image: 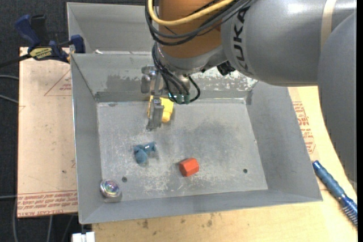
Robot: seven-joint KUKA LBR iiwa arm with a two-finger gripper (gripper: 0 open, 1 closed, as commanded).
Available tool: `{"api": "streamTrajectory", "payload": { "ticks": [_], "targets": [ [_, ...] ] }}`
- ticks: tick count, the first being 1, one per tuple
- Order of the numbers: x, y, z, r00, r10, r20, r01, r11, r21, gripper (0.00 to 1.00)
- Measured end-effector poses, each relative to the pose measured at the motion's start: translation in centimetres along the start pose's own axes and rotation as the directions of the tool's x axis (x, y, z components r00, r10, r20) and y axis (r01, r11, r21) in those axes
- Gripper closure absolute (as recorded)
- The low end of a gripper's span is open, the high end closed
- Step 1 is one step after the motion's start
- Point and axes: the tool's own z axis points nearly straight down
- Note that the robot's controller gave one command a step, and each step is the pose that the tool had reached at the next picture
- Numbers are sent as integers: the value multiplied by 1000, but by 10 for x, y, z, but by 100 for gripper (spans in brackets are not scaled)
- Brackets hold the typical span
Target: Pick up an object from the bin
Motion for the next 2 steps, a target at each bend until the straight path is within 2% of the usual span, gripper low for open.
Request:
{"api": "streamTrajectory", "payload": {
  "ticks": [1, 2],
  "targets": [
    [60, -28, 178, 980, -197, -1, 197, 980, 1, 0],
    [43, -17, 142, 991, -133, 11, 133, 991, -1, 0]
  ]
}}
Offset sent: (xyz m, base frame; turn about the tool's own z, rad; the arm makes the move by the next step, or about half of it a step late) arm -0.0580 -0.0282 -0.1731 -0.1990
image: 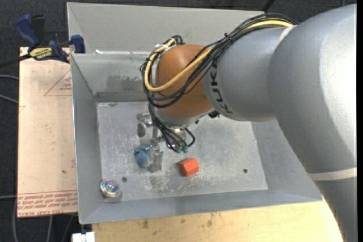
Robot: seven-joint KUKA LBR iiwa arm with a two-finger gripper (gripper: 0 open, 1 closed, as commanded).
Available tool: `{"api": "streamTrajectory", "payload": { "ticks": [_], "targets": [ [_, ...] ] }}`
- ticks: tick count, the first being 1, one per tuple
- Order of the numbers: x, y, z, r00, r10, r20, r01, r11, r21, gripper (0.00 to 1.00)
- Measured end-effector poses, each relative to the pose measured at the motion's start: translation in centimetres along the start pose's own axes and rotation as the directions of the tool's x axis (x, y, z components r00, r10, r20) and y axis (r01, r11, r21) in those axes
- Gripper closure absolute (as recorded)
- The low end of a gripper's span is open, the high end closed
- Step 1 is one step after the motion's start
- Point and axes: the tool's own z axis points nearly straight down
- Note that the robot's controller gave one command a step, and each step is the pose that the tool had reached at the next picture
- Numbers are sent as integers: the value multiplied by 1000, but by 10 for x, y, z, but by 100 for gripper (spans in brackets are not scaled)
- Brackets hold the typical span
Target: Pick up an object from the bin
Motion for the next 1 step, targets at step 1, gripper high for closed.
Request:
{"api": "streamTrajectory", "payload": {
  "ticks": [1],
  "targets": [
    [14, -8, 0, 988, 151, -5, -151, 988, 2, 0]
  ]
}}
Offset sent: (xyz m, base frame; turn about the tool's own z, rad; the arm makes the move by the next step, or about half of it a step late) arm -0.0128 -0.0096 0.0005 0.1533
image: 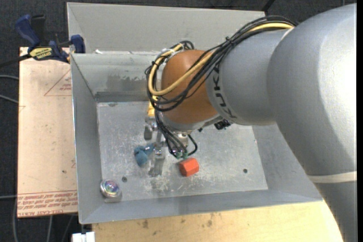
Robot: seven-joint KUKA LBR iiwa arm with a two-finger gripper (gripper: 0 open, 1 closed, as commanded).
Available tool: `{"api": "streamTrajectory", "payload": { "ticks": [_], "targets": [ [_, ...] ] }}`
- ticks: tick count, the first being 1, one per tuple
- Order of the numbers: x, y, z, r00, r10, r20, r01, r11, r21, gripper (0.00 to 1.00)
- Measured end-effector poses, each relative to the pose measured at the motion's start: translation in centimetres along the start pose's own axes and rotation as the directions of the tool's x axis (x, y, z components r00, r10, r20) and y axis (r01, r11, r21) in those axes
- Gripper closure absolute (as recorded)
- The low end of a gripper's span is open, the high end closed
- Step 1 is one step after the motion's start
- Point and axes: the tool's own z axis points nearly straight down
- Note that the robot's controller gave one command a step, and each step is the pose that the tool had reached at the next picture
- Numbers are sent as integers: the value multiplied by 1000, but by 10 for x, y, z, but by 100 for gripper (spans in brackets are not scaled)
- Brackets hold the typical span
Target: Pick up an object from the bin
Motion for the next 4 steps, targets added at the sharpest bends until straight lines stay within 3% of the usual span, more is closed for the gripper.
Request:
{"api": "streamTrajectory", "payload": {
  "ticks": [1, 2, 3, 4],
  "targets": [
    [-8, -8, 33, 998, 57, -1, -57, 998, 0, 0],
    [-8, -7, 33, 998, 57, -1, -57, 998, -2, 0],
    [-8, -7, 32, 998, 57, 0, -57, 998, -3, 100],
    [-9, -6, 2, 998, 57, 5, -57, 998, -2, 100]
  ]
}}
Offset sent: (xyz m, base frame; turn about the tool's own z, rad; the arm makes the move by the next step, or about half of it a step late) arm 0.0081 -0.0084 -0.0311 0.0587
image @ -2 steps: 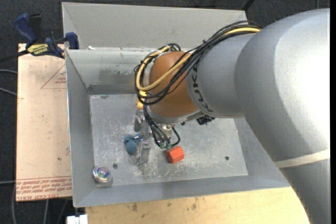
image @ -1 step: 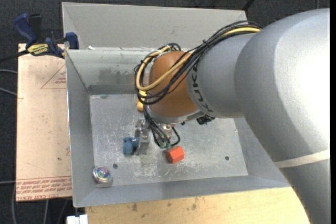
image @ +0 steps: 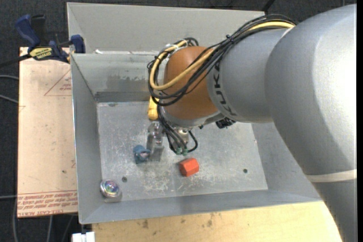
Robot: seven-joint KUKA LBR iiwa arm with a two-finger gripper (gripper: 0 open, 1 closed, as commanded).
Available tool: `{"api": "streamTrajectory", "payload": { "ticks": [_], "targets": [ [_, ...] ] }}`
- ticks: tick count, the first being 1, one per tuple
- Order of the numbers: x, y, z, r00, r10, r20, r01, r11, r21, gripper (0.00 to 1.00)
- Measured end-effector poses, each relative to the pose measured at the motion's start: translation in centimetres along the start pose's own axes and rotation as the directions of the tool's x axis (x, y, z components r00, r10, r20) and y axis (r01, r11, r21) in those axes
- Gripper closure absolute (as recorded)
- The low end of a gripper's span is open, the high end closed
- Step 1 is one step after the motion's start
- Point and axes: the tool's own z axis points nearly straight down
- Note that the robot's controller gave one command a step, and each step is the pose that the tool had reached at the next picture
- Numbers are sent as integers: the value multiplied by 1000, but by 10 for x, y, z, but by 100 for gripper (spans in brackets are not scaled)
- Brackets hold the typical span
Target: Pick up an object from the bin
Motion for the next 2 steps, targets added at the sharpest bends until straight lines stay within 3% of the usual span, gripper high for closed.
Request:
{"api": "streamTrajectory", "payload": {
  "ticks": [1, 2],
  "targets": [
    [-1, 1, -5, 1000, 0, -2, 0, 1000, 1, 100],
    [-3, 2, -75, 1000, -1, 5, 1, 1000, -2, 100]
  ]
}}
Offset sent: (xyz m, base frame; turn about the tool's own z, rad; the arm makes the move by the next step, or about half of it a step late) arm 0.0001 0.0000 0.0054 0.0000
